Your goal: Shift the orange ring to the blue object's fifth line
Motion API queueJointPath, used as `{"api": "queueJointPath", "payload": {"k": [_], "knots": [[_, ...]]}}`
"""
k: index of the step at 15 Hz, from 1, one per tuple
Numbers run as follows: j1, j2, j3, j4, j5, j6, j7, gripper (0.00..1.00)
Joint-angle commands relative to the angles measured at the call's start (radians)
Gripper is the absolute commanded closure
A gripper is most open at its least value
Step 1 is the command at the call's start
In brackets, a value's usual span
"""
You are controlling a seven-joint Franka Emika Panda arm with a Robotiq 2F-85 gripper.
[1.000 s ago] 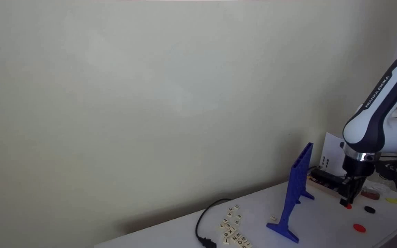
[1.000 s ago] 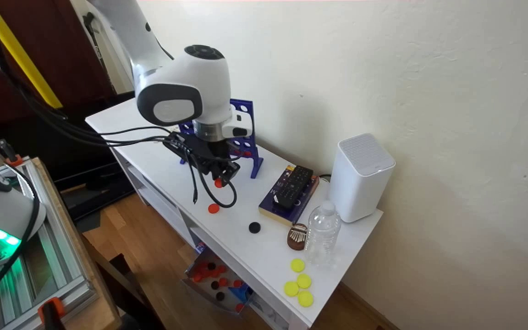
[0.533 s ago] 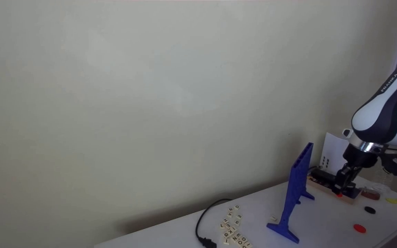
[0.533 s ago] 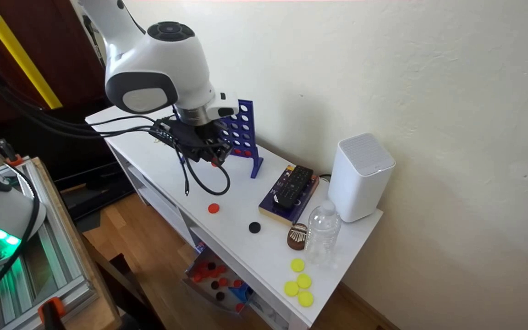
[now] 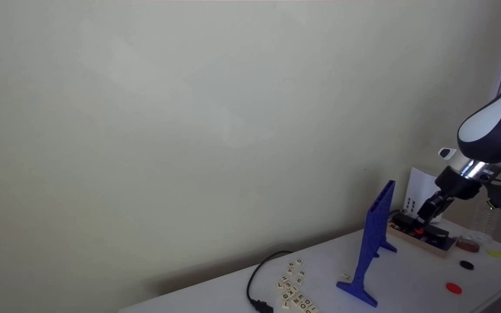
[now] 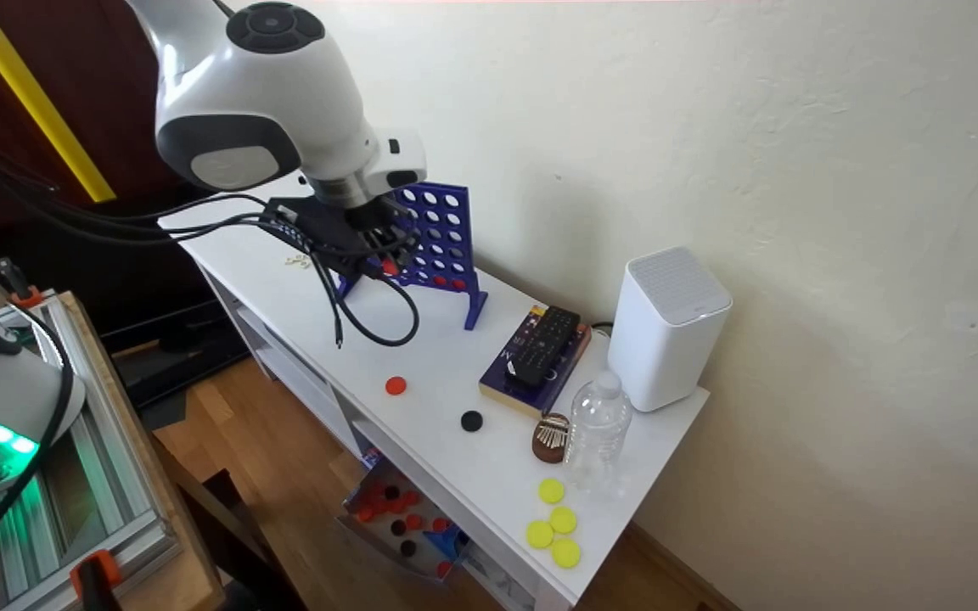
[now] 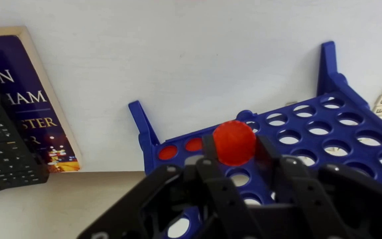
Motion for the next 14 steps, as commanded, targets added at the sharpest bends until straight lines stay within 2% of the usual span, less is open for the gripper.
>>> {"api": "queueJointPath", "payload": {"k": [1,5,10,11,14], "knots": [[-0.184,0.02,0.154,-0.055,-0.004,0.04,-0.048,0.91],[-0.341,0.039,0.295,-0.079,-0.012,0.04,-0.066,0.91],[-0.491,0.077,0.448,-0.088,-0.024,0.025,-0.086,0.91],[-0.512,0.096,0.45,-0.089,-0.132,0.026,-0.011,0.91],[-0.561,0.13,0.485,-0.088,-0.237,0.014,0.026,0.91]]}}
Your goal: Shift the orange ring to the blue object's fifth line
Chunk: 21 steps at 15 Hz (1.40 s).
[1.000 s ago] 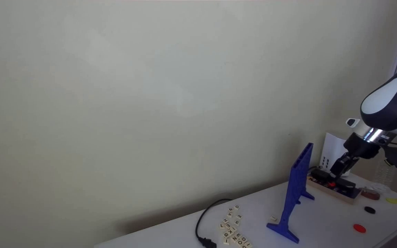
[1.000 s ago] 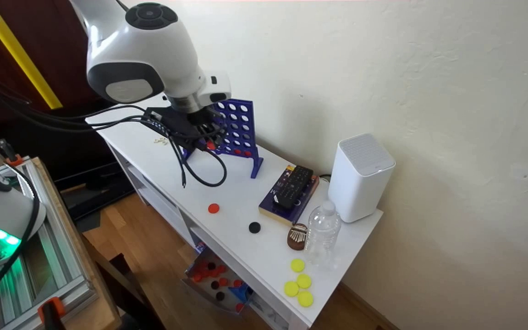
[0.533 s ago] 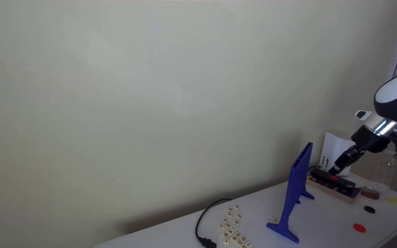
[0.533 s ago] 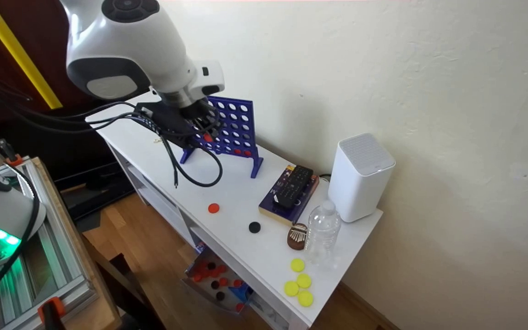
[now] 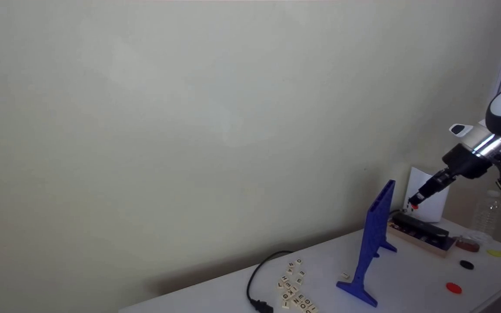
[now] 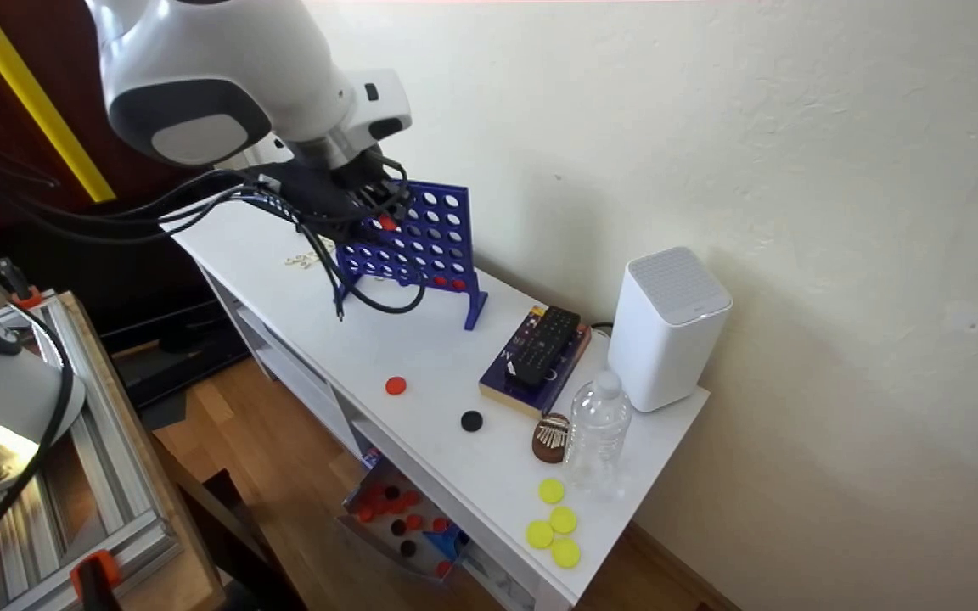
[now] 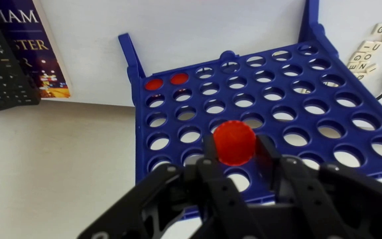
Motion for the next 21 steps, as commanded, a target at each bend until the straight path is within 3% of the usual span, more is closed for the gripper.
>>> {"api": "queueJointPath", "payload": {"k": [1,5,6,12,13,21], "knots": [[-0.081,0.071,0.049,-0.018,-0.138,-0.003,0.055,0.91],[-0.116,0.13,0.077,-0.007,-0.208,-0.029,0.104,0.91],[-0.065,0.086,0.03,-0.001,-0.219,0.0,0.109,0.66],[-0.084,0.119,0.046,-0.001,-0.229,-0.006,0.119,0.66],[-0.084,0.12,0.046,-0.001,-0.229,-0.006,0.119,0.91],[-0.091,0.198,0.052,-0.002,-0.284,0.023,0.133,0.91]]}}
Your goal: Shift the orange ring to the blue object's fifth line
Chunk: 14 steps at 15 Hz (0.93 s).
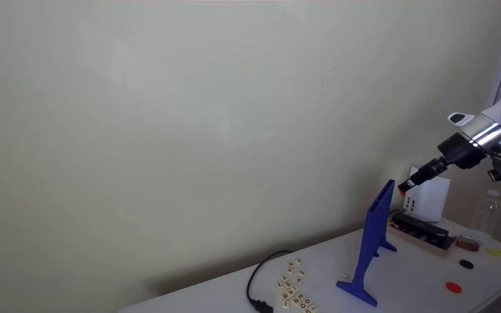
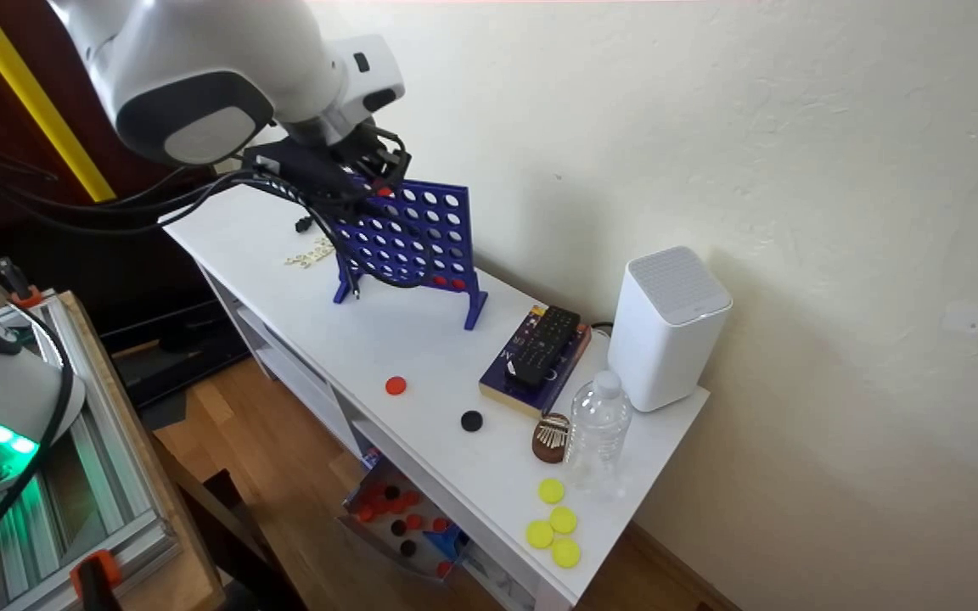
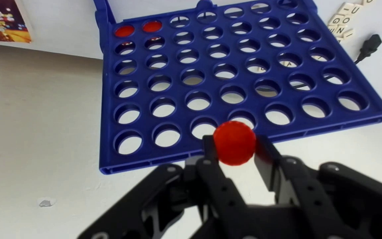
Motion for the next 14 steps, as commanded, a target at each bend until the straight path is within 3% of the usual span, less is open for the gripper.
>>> {"api": "queueJointPath", "payload": {"k": [1,14], "knots": [[-0.004,0.058,-0.004,0.002,-0.058,0.012,0.034,0.91],[-0.029,0.133,0.013,0.0,-0.099,0.018,0.039,0.91]]}}
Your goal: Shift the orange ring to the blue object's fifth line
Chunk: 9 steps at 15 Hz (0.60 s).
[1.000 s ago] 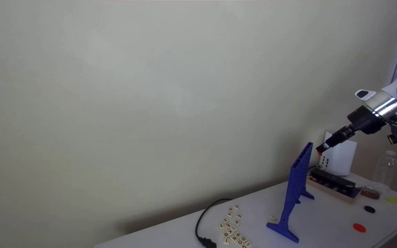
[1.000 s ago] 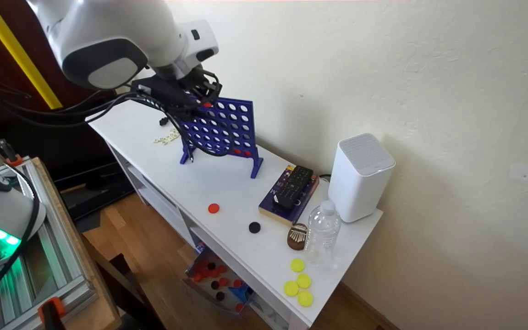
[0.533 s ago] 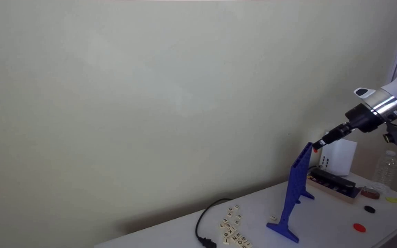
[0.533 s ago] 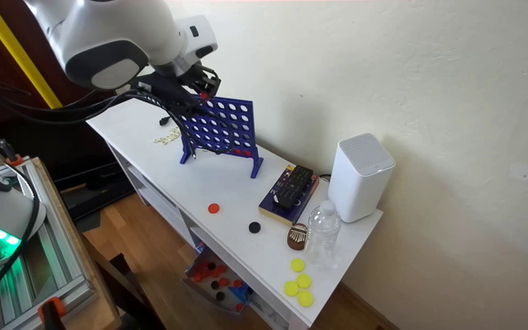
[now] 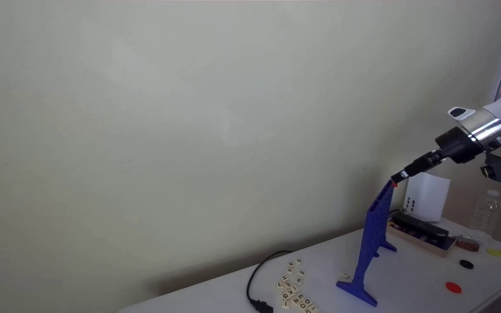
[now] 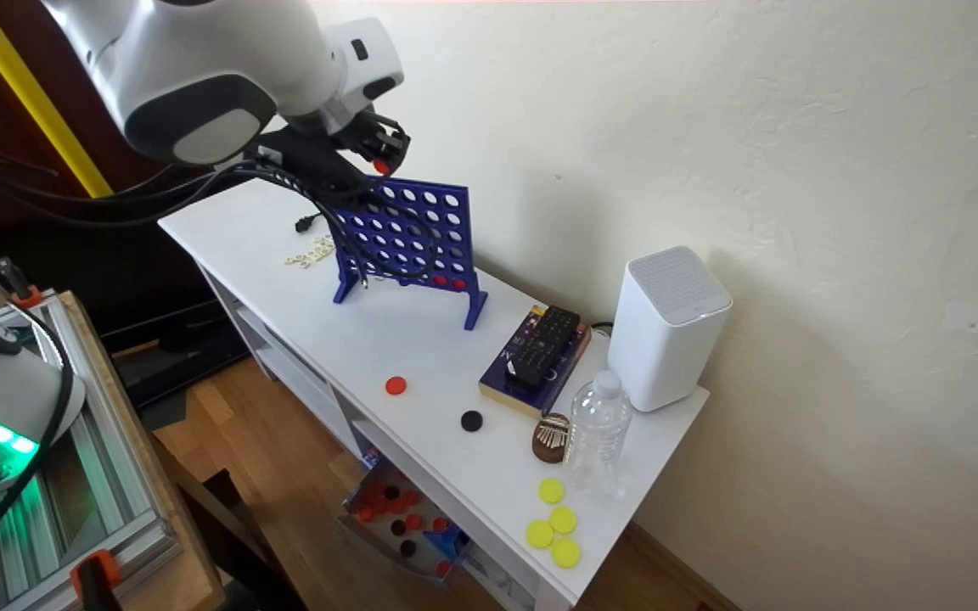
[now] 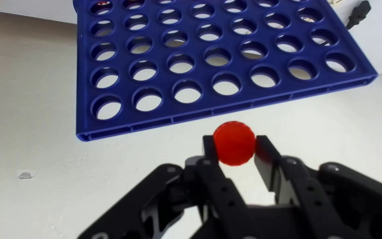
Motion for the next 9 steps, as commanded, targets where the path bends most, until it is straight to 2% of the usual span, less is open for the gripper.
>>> {"api": "queueJointPath", "payload": {"k": [1,9], "knots": [[-0.015,0.027,0.003,-0.005,-0.048,0.002,0.032,0.91],[-0.014,0.015,0.003,-0.006,-0.057,-0.007,0.032,0.91]]}}
